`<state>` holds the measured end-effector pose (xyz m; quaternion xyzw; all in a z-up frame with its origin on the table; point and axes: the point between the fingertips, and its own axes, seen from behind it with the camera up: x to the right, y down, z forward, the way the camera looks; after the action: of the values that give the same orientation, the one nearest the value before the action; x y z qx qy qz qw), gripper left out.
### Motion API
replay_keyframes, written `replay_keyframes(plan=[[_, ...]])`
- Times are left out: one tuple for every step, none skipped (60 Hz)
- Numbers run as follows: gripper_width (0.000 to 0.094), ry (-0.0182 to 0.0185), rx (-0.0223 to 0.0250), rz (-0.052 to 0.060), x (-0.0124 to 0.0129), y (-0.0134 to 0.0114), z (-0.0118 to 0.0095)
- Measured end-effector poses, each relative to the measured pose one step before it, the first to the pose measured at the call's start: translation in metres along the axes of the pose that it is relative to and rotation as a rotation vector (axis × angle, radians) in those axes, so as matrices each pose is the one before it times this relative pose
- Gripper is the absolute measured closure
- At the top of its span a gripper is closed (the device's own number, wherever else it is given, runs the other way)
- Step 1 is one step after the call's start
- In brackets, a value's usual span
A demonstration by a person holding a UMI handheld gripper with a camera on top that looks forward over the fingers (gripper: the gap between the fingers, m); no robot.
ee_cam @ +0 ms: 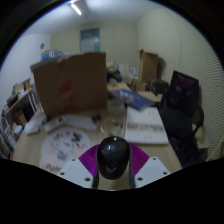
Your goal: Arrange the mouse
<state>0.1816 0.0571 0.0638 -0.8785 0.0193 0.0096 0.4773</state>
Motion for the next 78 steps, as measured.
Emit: replay_keyframes(plan=[[0.0528, -0.00611, 0.02033, 0.0006, -0.00406, -0.01398, -0.00369], [0.0527, -0.01002, 0.01935, 0.0011, -0.00544, -0.0139, -0.00307], [0.0525, -0.01203, 0.01743, 0.0007, -0.00636, -0.01356, -0.00238], [0.0525, -0.0121, 0.01713, -0.0016, -0.00702, -0.01345, -0.00163], [0.0524, -0.01082, 0.01912, -0.0024, -0.00711, -0.01293, -0.00154], [0.0526, -0.00733, 0.02068, -0.0024, -0.00873, -0.01488, 0.00246], [0.0528, -0.00943, 0.01987, -0.0042, -0.00792, -0.01265, -0.002], [0.0528, -0.00985, 0.0183, -0.0054, -0.00862, -0.01113, 0.0004], [0.0527, -0.01117, 0.01566, -0.0066, -0.00905, -0.00984, 0.00111], [0.0528, -0.01169, 0.013, -0.0066, -0.00963, -0.00807, 0.00136], [0.0528, -0.01304, 0.01068, -0.0069, -0.00987, -0.00642, 0.00272], [0.0528, -0.01332, 0.00868, -0.0059, -0.01038, -0.00517, 0.00343], [0.0531, -0.01175, 0.00764, -0.0044, -0.00899, -0.00341, 0.0052], [0.053, -0.01118, 0.00474, -0.003, -0.00872, -0.00139, 0.00417], [0.0527, -0.01136, 0.00349, -0.002, -0.00784, 0.00129, 0.00498], [0.0525, -0.01055, -0.00277, -0.0008, -0.00904, 0.00191, 0.00584], [0.0527, -0.01216, -0.00473, -0.0004, -0.00846, 0.002, 0.00749], [0.0528, -0.01342, -0.00683, -0.0006, -0.00797, 0.00521, 0.00604], [0.053, -0.0125, -0.00986, 0.0009, -0.00725, 0.00662, 0.00603], [0.0529, -0.00948, -0.01441, 0.0021, -0.00639, 0.00827, 0.00687], [0.0529, -0.00617, -0.01866, 0.0009, -0.00514, 0.01022, 0.00696], [0.0529, -0.00383, -0.02107, -0.0008, -0.00425, 0.01055, 0.00652], [0.0531, -0.00149, -0.02287, -0.0023, -0.00314, 0.01078, 0.00687], [0.053, 0.00133, -0.02254, -0.0036, -0.00215, 0.01104, 0.00644], [0.0529, 0.00275, -0.02095, -0.0066, -0.00154, 0.01192, 0.00491], [0.0526, 0.00253, -0.01817, -0.0075, -0.00149, 0.00984, 0.00538], [0.0526, 0.00267, -0.01604, -0.0066, -0.00123, 0.00915, 0.00528], [0.0529, 0.00254, -0.01295, -0.0054, -0.00082, 0.00957, 0.00351], [0.0529, 0.00114, -0.0152, -0.0049, -0.00154, 0.00812, 0.00338], [0.0526, -0.00151, -0.01197, -0.0049, -0.00122, 0.00795, 0.00359], [0.0526, -0.00212, -0.01167, -0.005, -0.00192, 0.00695, 0.0036], [0.0525, -0.00341, -0.01194, -0.0038, -0.00214, 0.00651, 0.00305], [0.0524, -0.00358, -0.013, -0.0023, -0.00206, 0.0069, 0.00293], [0.0526, -0.00321, -0.01438, -0.0015, -0.00194, 0.00693, 0.00281], [0.0525, -0.00146, -0.01343, -0.0023, -0.00138, 0.00624, 0.0026], [0.0525, 0.00065, -0.01073, -0.0048, -0.00103, 0.00569, 0.00267], [0.0527, 0.00277, -0.00943, -0.0072, -0.00041, 0.0051, 0.0025], [0.0526, 0.00403, -0.01101, -0.0085, 0.00002, 0.00547, 0.00242], [0.0523, 0.00444, -0.01498, -0.0076, 0.00021, 0.00644, 0.00146], [0.052, 0.00193, -0.01599, -0.0072, -0.00021, 0.00588, 0.00045], [0.0516, 0.00194, 0.04053, 0.0034, 0.00061, -0.00694, 0.0012], [0.0513, 0.00116, 0.00099, -0.0002, 0.00015, 0.00091, 0.00002], [0.0505, 0.0012, -0.00952, -0.0007, 0.00018, 0.00294, 0.00035], [0.0487, 0.00064, 0.00176, 0.0045, -0.00011, -0.00083, -0.00046], [0.0453, 0.0005, 0.00066, 0.0025, -0.00014, -0.00068, 0.0004], [0.0453, -0.00094, -0.01121, 0.0009, -0.00014, 0.00143, -0.00005], [0.0436, -0.00128, 0.00309, 0.0028, -0.00067, -0.00323, -0.00083], [0.0419, -0.00057, -0.00483, -0.0012, 0.00035, 0.00105, 0.00093], [0.0407, -0.00175, -0.00594, -0.0024, 0.00001, 0.00077, 0.0004], [0.0392, -0.00123, -0.00207, -0.0032, 0.00001, -0.00036, 0.00027], [0.0378, -0.00159, -0.00621, -0.005, 0.00019, 0.00036, 0.00035], [0.0374, -0.00237, -0.0102, -0.0059, -0.00004, 0.00106, 0.00007], [0.0361, -0.00114, -0.00859, -0.0039, 0.00062, 0.00032, -0.00028], [0.0334, 0.0, -0.00764, -0.0014, 0.00059, -0.00015, -0.0005], [0.0258, 0.00203, -0.01119, 0.0006, 0.00102, -0.00012, -0.0017], [0.0222, 0.00204, -0.01434, 0.0025, 0.00101, 0.00139, -0.00157], [0.0186, -0.00166, -0.0148, 0.002, 0.0001, 0.00178, -0.00247], [0.015, -0.00685, -0.01171, 0.0023, -0.00107, 0.00109, -0.003], [0.0113, -0.00801, -0.00649, 0.0037, -0.00158, 0.00008, -0.00391], [0.0091, -0.00959, -0.00021, 0.0054, -0.00207, -0.00099, -0.0044], [0.0082, -0.00551, 0.00339, 0.0068, -0.00128, -0.00142, -0.00534], [0.008, -0.00507, 0.00518, 0.0068, -0.00258, -0.00076, -0.00578], [0.0081, -0.00863, 0.00629, 0.006, -0.00313, -0.00273, -0.00631], [0.009, -0.00597, 0.00553, 0.0039, -0.00257, -0.00234, -0.00714], [0.0095, -0.00433, 0.00351, 0.0014, -0.00266, -0.00185, -0.00751], [0.0095, -0.00077, 0.00443, -0.0009, -0.00169, -0.00053, -0.0077], [0.0094, 0.00192, 0.00251, -0.0002, -0.00205, -0.00122, -0.00849], [0.0098, 0.00186, 0.00196, -0.002, -0.00217, -0.00065, -0.00868], [0.0095, 0.00251, 0.0012, -0.0019, -0.00309, -0.0011, -0.00958], [0.0097, 0.00298, 0.00392, -0.001, -0.00223, -0.00099, -0.0088], [0.0097, 0.00361, 0.00444, 0.0011, -0.00226, -0.00099, -0.00918], [0.0097, 0.00396, 0.00498, 0.0027, -0.0024, -0.00097, -0.00906], [0.0095, 0.00302, 0.00426, 0.0032, -0.00269, -0.00084, -0.00886], [0.0097, 0.00122, 0.00356, 0.0022, -0.003, -0.00047, -0.00879], [0.0098, -0.00022, 0.00228, 0.0018, -0.00336, 0.00002, -0.00866], [0.0098, 0.00044, 0.00163, 0.0025, -0.00325, 0.0002, -0.00881], [0.0099, 0.00123, 0.00273, 0.0038, -0.00159, 0.00086, -0.00744], [0.0098, 0.00277, -0.00009, 0.0049, -0.00236, 0.00054, -0.00834]])
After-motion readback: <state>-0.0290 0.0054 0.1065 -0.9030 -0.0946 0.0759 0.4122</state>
